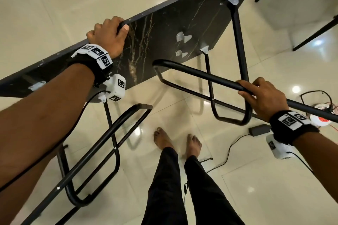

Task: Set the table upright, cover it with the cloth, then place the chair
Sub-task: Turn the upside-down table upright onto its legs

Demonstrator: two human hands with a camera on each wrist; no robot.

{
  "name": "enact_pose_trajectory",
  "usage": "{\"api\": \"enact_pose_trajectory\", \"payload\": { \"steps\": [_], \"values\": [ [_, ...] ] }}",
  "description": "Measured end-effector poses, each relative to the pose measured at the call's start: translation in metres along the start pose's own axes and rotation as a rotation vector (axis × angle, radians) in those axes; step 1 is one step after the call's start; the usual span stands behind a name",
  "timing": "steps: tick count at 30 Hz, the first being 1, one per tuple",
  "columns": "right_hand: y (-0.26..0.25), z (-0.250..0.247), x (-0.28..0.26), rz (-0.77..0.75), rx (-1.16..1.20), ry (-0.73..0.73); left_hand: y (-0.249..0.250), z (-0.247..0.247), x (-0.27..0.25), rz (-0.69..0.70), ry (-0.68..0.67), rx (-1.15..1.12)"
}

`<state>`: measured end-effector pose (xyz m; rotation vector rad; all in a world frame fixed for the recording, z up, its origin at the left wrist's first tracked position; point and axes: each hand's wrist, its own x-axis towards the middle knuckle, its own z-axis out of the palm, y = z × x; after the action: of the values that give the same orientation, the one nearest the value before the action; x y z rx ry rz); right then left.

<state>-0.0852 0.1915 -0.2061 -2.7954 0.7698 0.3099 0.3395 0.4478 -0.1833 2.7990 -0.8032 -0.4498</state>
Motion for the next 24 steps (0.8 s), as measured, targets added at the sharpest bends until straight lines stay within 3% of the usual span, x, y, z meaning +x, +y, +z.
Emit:
{"api": "enact_pose_trajectory", "payload": {
  "steps": [11,24],
  "values": [
    [0.047,-0.013,0.002,0.293,0.092,-0.065,0.005,0.0,-0.004,-0.025,0.001,0.032],
    [0.072,-0.025,0.012,0.323,0.093,-0.049,0.004,-0.001,0.006,-0.036,0.01,0.04]
  ]
}}
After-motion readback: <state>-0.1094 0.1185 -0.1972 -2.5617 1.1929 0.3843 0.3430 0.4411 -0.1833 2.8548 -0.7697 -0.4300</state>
